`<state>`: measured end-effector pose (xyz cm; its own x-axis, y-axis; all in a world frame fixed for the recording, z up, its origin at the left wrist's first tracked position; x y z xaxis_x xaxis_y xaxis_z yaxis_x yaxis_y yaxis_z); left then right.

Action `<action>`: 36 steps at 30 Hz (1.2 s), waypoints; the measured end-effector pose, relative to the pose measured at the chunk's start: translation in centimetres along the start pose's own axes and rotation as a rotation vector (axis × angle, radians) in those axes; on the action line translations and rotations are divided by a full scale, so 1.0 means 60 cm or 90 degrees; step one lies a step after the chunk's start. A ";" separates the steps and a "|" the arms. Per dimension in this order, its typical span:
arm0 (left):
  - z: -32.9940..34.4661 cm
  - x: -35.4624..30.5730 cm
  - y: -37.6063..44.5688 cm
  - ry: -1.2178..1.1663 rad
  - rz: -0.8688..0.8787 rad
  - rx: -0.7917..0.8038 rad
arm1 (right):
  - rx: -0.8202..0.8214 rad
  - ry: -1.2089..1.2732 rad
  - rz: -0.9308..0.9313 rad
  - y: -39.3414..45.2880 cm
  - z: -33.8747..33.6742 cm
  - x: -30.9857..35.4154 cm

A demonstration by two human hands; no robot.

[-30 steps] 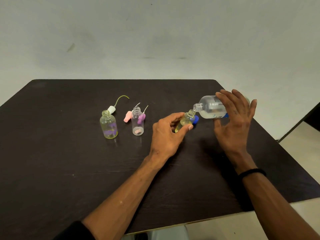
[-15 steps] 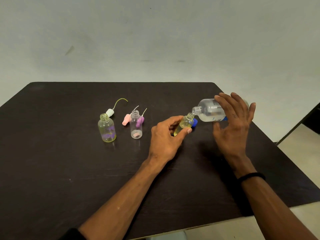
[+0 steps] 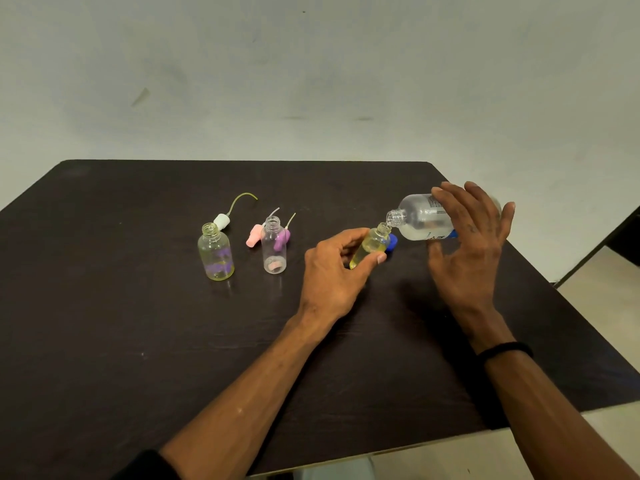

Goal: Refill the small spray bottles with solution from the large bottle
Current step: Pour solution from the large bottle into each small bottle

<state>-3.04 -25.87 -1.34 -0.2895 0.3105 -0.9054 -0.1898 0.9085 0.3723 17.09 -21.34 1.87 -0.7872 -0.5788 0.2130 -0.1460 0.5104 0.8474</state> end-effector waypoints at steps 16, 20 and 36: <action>-0.001 0.000 -0.001 -0.003 -0.001 -0.001 | 0.000 -0.006 -0.011 -0.001 0.001 0.000; -0.001 0.000 -0.001 0.001 -0.004 0.003 | -0.003 -0.003 -0.010 -0.001 0.000 -0.001; -0.001 -0.001 0.000 0.013 -0.003 0.008 | -0.002 -0.003 -0.010 -0.001 0.000 0.000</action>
<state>-3.07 -25.92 -1.27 -0.3070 0.3006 -0.9030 -0.1802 0.9133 0.3653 17.08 -21.37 1.85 -0.7879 -0.5832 0.1977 -0.1560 0.4996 0.8521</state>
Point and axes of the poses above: each hand's wrist, its own y-axis towards the middle knuckle, its own z-axis out of the palm, x = y × z, the point moved 4 cm from there along y, towards the middle knuckle, and after that the axes turned 2 degrees about -z, right-handed, at the moved point
